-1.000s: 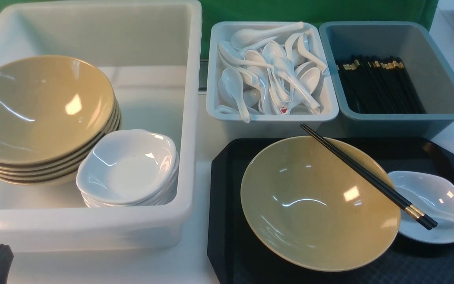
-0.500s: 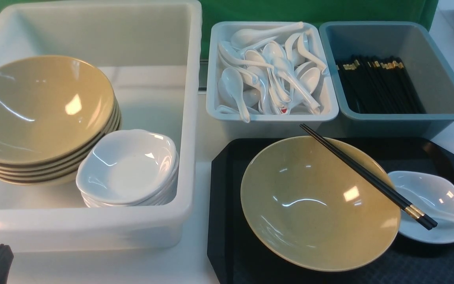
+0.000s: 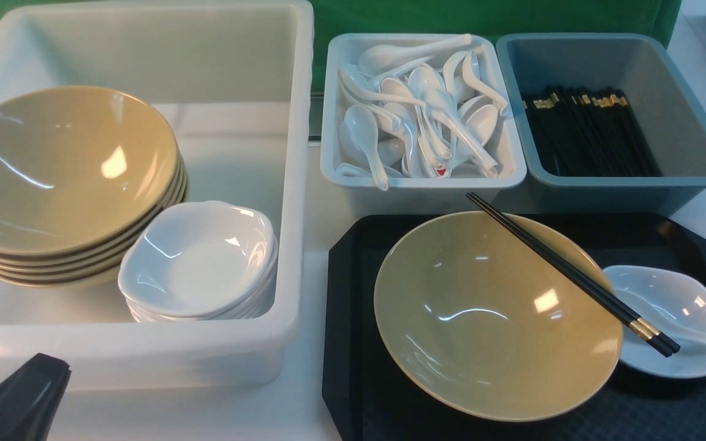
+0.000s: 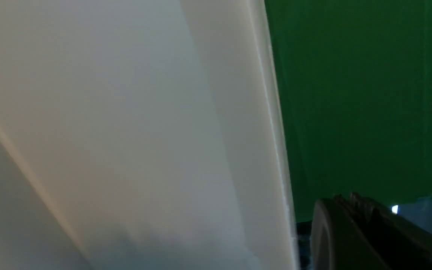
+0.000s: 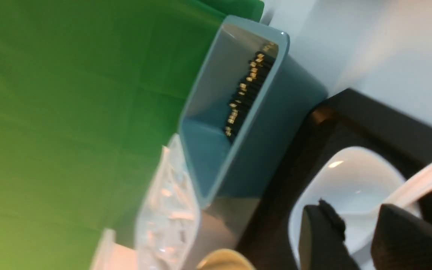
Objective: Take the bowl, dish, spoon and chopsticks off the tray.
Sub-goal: Use the right arm to grab a chopstick
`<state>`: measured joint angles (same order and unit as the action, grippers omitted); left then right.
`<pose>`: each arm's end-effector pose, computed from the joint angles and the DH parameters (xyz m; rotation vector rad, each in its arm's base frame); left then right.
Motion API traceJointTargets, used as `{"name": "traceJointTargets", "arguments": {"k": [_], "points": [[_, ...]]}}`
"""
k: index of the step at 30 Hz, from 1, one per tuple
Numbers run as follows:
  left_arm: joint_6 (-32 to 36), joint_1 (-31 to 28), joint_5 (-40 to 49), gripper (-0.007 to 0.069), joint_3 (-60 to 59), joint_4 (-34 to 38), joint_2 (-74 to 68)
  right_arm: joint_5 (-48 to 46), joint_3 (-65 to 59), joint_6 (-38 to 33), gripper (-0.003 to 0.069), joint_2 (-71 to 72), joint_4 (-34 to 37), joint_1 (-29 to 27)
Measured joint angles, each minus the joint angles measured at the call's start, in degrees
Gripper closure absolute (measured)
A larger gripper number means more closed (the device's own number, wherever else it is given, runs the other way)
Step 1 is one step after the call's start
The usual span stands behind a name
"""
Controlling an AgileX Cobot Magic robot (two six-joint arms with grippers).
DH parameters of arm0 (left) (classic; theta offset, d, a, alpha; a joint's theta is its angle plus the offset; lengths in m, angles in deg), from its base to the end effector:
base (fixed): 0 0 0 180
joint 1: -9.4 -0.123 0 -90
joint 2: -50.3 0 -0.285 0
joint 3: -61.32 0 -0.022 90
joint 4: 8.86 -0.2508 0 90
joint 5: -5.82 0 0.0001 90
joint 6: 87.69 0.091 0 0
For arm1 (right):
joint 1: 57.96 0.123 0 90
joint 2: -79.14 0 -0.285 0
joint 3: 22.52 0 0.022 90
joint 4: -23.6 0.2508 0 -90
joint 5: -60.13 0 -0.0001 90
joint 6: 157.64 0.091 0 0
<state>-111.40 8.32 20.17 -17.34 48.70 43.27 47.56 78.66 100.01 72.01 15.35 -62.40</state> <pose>0.0547 -0.0181 0.1932 -1.0227 1.4563 -1.2077 0.0554 -0.0072 0.1847 1.0947 1.4118 0.8068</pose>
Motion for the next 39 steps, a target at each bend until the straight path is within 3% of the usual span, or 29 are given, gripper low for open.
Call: {"name": "traceJointTargets", "arguments": {"k": [6, 9, 14, 15, 17, 22, 23, 25, 28, 34, 39], "points": [[0.91, 0.0, -0.84, 0.0636, 0.0, 1.79, 0.0, -3.06, 0.0, -1.55, 0.042, 0.0, 0.0, 0.0], [4.15, 0.0, -0.36, 0.0636, 0.0, 1.85, 0.0, -3.09, 0.0, -5.66, 0.042, 0.0, 0.0, 0.0], [22.61, 0.0, 5.82, 0.0636, 6.63, -0.04, 0.0, 0.81, 0.21, -15.28, 0.042, 0.0, 0.0, 0.68], [31.32, 0.0, 9.56, 0.0636, 11.99, -2.68, 0.0, 0.12, 2.16, -20.11, 0.042, 0.0, 0.06, 2.45], [37.4, -0.07, 15.09, 0.0636, 19.02, -8.29, -2.2, -3.09, 8.04, -28.24, 0.0428, -1.35, 0.12, 5.26], [38.16, -1.07, 26.75, 0.0636, 30.53, -22.86, -12.86, -10.9, 19.96, -43.66, 0.0503, -10.1, 0.12, 11.02], [38.16, -0.98, 31.97, 0.0636, 35.2, -29.69, -18.42, -15.53, 25.89, -50.16, 0.055, -15.51, 0.12, 13.75], [38.12, -0.08, 37.01, 0.0636, 39.9, -35.61, -23.31, -20.94, 32.04, -56.16, 0.06, -21.16, 0.12, 16.78], [37.88, 3.24, 43.25, 0.0636, 45.99, -42.89, -30.82, -31.7, 42.91, -65.79, 0.0626, -31.69, 0.12, 21.37], [37.93, 13.58, 52.01, 0.0636, 51.86, -49.78, -44.03, -47.51, 57.18, -76.83, 0.0626, -48.85, 0.12, 27.28], [40.2, 22.82, 52.08, 0.0636, 56.68, -49.83, -51.78, -51.21, 63.97, -81.93, 0.0612, -61.34, 0.18, 30.23]]}}
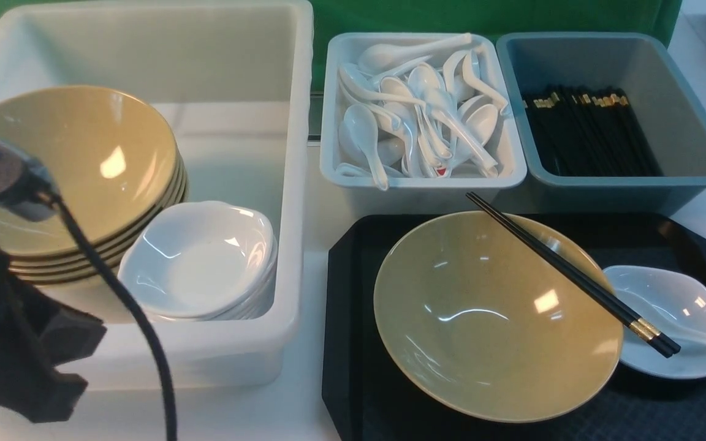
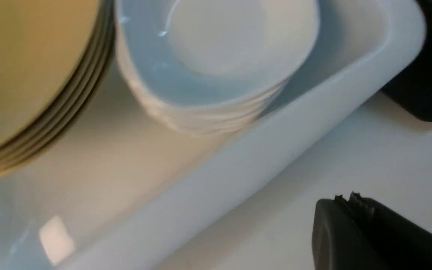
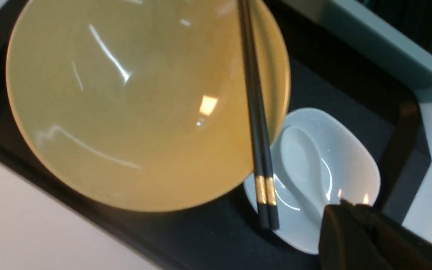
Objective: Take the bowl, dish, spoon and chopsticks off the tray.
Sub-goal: Use the right arm to grab a chopstick
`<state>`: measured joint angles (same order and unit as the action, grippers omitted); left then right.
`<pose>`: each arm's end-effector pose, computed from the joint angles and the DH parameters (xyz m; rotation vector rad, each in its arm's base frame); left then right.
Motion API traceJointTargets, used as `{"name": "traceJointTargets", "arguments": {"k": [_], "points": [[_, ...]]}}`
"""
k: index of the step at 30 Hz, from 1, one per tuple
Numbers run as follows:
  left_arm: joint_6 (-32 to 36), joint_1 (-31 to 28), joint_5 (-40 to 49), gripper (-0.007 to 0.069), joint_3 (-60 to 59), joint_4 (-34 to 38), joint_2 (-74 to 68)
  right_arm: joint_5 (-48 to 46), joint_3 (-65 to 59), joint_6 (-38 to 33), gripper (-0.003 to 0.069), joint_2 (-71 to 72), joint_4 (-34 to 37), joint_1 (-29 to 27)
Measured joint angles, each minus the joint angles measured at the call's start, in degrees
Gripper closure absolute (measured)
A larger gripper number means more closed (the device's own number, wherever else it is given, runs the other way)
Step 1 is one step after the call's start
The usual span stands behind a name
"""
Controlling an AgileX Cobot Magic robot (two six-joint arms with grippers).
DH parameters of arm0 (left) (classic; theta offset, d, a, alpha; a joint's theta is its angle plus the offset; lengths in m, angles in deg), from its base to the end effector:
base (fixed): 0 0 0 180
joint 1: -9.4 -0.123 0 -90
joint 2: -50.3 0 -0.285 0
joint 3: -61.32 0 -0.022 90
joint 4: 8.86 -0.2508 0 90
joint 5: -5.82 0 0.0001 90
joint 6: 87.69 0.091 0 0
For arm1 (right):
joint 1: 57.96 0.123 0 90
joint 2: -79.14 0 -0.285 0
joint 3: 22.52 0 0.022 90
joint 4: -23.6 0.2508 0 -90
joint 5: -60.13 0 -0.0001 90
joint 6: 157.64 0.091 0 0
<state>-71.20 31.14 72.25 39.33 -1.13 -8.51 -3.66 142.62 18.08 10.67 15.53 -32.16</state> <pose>0.1310 -0.0643 0.3528 0.8199 2.4348 -0.2139 0.1771 0.0729 0.3634 -0.6930 2.4563 -0.0411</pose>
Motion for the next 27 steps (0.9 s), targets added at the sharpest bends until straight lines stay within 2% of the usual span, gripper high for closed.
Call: {"name": "traceJointTargets", "arguments": {"k": [3, 6, 8, 9, 10, 13, 16, 27], "points": [[0.55, 3.18, -1.4, 0.0636, 2.41, 1.16, -2.37, -0.36, 3.09, -2.2, 0.0587, -4.8, 0.49, 0.84], [0.82, 7.87, -3.2, 0.0634, 5.92, 3.69, -6.82, -1.37, 8.58, -4.13, 0.049, -13.44, 1.53, 1.47], [0.86, 9.41, -3.48, 0.0634, 6.73, 4.81, -8.65, -2.38, 11.53, -4.41, 0.0412, -17.86, 1.89, 1.59], [0.88, 9.71, -3.48, 0.0634, 6.72, 5.03, -9.0, -2.48, 11.8, -4.4, 0.0404, -18.28, 1.89, 1.59], [0.99, 10.66, -3.55, 0.0633, 6.79, 5.71, -10.47, -2.99, 13.94, -4.63, 0.0333, -21.87, 1.89, 1.61], [1.12, 10.96, -3.56, 0.0633, 6.79, 6.43, -12.24, -3.04, 16.19, -5.73, 0.0246, -26.8, 1.89, 1.61], [1.12, 10.96, -3.56, 0.0633, 6.79, 6.5, -13.06, -2.92, 16.89, -6.79, 0.0205, -31.25, 1.89, 1.61], [1.56, 10.96, -3.56, 0.0633, 6.79, 5.42, -13.16, 0.52, 17.22, -7.64, 0.0197, -42.14, 1.83, 1.61]]}}
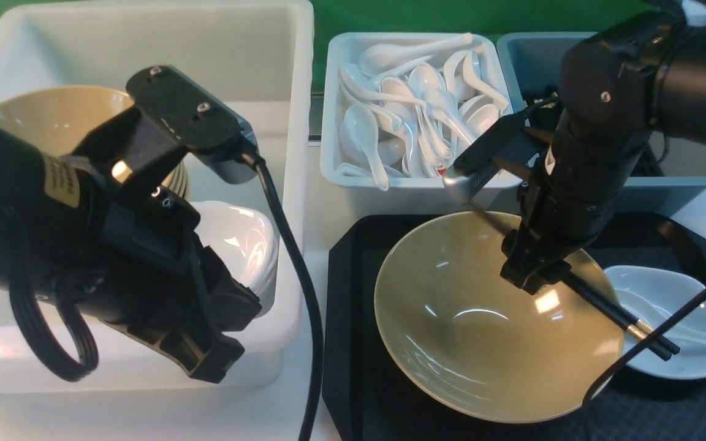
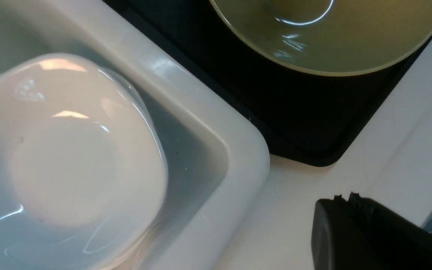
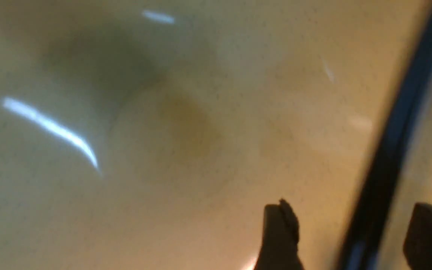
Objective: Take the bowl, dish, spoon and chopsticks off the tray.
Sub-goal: Use the right arm to grab a chopstick, then use the right arm to put a chopstick into the small storage box on the right
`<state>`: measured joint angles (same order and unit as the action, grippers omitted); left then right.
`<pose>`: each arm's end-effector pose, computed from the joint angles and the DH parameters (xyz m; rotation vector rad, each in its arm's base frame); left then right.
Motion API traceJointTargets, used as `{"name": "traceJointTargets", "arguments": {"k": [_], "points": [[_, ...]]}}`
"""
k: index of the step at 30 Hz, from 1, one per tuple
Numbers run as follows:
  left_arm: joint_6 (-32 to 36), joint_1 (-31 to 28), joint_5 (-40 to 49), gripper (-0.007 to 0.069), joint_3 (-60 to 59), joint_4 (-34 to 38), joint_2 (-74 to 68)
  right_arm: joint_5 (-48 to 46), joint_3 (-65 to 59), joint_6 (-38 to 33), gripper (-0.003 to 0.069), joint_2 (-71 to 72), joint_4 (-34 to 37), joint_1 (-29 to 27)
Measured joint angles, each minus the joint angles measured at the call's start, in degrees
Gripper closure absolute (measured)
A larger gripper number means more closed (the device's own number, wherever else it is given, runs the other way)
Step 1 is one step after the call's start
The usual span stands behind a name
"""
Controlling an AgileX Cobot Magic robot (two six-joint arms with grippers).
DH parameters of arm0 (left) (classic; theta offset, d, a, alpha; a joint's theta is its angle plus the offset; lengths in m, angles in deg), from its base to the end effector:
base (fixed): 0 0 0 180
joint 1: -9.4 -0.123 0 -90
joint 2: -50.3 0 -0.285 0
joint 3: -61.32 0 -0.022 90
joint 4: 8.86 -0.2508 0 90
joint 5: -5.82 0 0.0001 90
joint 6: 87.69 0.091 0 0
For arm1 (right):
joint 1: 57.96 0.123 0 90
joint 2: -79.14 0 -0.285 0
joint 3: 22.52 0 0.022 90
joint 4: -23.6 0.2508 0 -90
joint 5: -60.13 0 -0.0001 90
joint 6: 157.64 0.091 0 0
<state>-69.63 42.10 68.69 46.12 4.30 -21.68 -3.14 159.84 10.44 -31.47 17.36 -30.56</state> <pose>0.1638 -0.1271 0.3516 1.0659 2.4009 -0.3935 0.3227 0.1573 0.2425 -1.0607 2.7839 -0.1193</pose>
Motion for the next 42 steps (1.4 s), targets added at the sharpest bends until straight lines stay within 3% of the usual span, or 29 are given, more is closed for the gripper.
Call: {"name": "traceJointTargets", "arguments": {"k": [5, 10, 12, 14, 24, 29, 36, 42], "points": [[0.38, 0.0, 0.0, 0.0633, -0.14, -0.65, 0.0, 0.78, 0.24, 0.0, 0.0235, -1.05, 0.0, 0.0], [0.44, 0.0, -1.7, 0.0633, -2.28, -0.83, 0.0, 0.61, 0.51, 0.0, 0.0434, -1.1, -0.05, 0.0], [0.44, 0.0, -2.03, 0.0633, -3.21, -1.22, 0.0, -0.63, 0.51, -0.39, 0.0561, -1.04, -0.12, 0.0], [0.44, 0.0, -2.22, 0.0633, -3.47, -1.48, 0.0, -1.93, 0.67, -1.07, 0.0581, -0.57, -0.05, 0.0], [0.56, 0.0, -4.23, 0.0633, -3.47, -2.4, 0.0, -4.72, 9.39, -1.76, 0.0581, 6.43, -0.17, -0.1], [0.27, 0.0, -5.19, 0.0633, -3.47, -2.4, 0.0, -3.72, 17.41, -1.48, 0.0581, 7.04, 0.06, -2.67], [-2.01, 0.0, -5.67, 0.0633, -3.47, -1.65, 0.0, 16.64, 25.94, 11.92, 0.0581, 3.79, -0.18, -14.54], [-2.21, 0.0, -6.82, 0.0633, -3.47, 1.48, 0.0, 29.46, 26.21, 21.63, 0.058, -6.03, -0.61, -20.15]]}}
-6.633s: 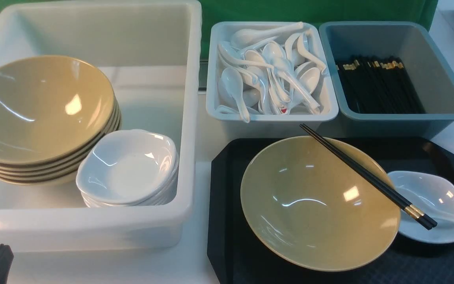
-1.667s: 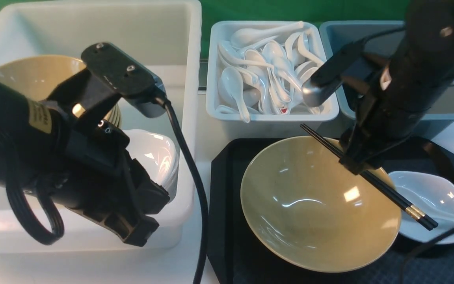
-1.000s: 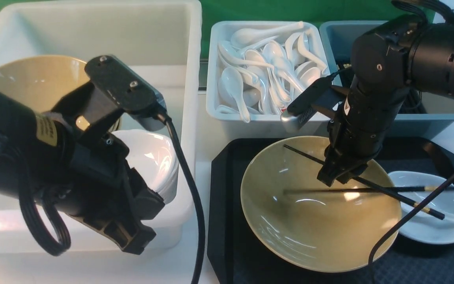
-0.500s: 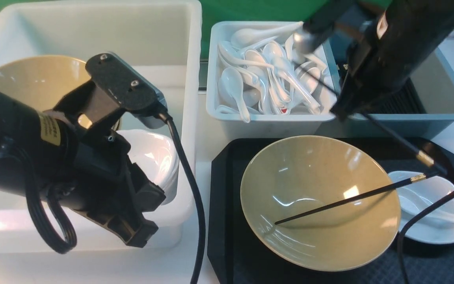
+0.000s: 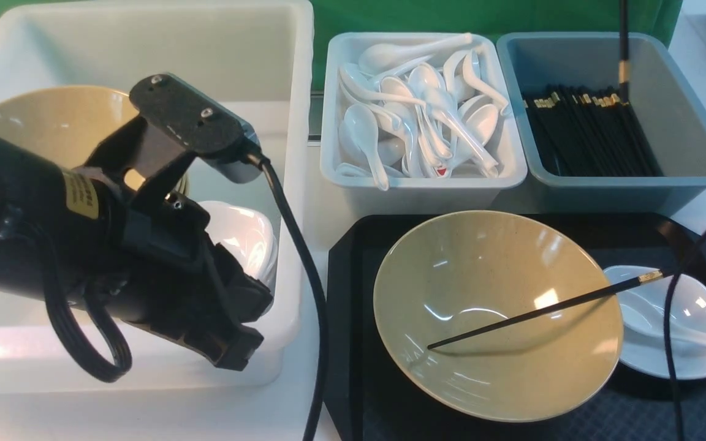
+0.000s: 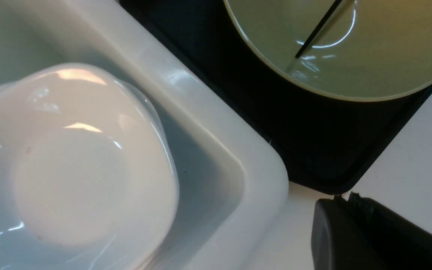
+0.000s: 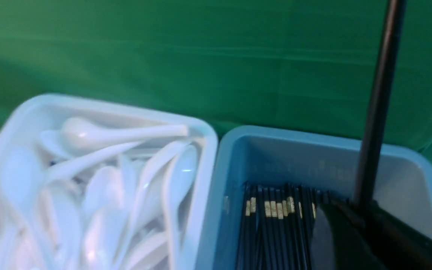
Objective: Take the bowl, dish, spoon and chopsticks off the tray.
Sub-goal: Use the right arm to put a chopstick into the small storage box on the right, then use the right arm to grab a chopstick
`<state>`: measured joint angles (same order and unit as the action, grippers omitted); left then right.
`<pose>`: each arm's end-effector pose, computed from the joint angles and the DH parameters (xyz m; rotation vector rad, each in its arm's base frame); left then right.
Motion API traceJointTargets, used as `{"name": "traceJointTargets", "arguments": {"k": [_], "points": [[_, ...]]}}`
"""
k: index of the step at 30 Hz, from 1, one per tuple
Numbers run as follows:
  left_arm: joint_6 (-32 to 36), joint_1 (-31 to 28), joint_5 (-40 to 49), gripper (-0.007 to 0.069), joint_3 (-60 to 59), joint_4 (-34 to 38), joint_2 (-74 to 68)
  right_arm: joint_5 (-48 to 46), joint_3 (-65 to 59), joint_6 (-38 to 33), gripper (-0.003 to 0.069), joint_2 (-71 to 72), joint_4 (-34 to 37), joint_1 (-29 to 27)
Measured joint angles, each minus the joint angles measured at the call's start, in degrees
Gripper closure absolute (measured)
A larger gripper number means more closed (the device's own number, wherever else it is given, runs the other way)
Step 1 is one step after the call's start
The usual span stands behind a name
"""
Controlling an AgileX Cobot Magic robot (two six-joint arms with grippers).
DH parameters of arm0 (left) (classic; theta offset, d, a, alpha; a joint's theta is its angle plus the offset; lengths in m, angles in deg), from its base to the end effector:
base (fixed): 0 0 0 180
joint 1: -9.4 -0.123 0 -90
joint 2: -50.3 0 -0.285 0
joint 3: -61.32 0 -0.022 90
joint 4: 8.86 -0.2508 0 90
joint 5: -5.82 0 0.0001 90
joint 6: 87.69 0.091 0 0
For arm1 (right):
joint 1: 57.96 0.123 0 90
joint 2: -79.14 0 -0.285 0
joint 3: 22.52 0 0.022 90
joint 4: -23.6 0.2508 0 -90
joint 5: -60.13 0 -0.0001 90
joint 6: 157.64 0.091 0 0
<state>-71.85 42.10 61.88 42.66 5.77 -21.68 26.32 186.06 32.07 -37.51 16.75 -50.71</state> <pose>0.1687 -0.1310 0.3396 0.9629 2.3846 -0.4379 0.4521 0.0514 0.3604 -0.0207 2.1228 0.0460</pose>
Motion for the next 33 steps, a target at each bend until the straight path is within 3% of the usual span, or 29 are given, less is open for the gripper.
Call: {"name": "traceJointTargets", "arguments": {"k": [4, 9, 10, 12, 14, 20, 25, 27, 29, 33], "points": [[0.0, 0.0, -0.05, 0.0633, 0.0, 2.42, 0.0, 1.85, 0.0, 1.04, 0.0544, -5.98, 0.0, -1.13], [0.0, 0.0, 0.03, 0.0633, 0.0, 4.45, 0.0, -4.19, 1.09, 0.44, 0.0288, -8.68, 0.32, -2.09], [0.0, 0.0, 0.02, 0.0633, 0.0, 4.45, 0.0, -4.66, 1.3, 0.26, 0.0278, -8.67, 0.32, -2.09], [0.0, 0.0, 0.02, 0.0633, 0.0, 4.45, 0.0, -12.09, 4.45, -4.41, 0.0159, -7.23, 0.47, -2.1], [0.19, 0.0, -0.03, 0.0633, 0.0, 4.39, 0.0, -20.34, 7.47, -12.01, 0.0106, -4.39, 0.99, -1.48], [2.72, 0.0, -0.1, 0.0633, 0.0, 4.31, 0.0, -36.05, 9.31, -28.0, 0.0085, 5.11, 5.17, 2.43], [5.09, 0.0, 0.01, 0.0633, -0.23, 4.38, 0.0, -37.44, 3.7, -30.59, 0.0089, 11.8, 10.23, 6.21], [6.31, -0.05, -0.12, 0.0633, -0.94, 4.38, 0.0, -37.44, -3.05, -33.16, 0.0102, 16.29, 12.88, 10.41], [7.57, -0.05, -0.12, 0.0633, -1.87, 4.56, 0.0, -37.66, -11.38, -39.39, 0.0116, 18.89, 14.01, 15.12], [8.75, -0.05, -0.05, 0.0633, -3.12, 4.58, 0.0, -37.84, -19.21, -48.08, 0.0132, 19.23, 14.43, 19.33]]}}
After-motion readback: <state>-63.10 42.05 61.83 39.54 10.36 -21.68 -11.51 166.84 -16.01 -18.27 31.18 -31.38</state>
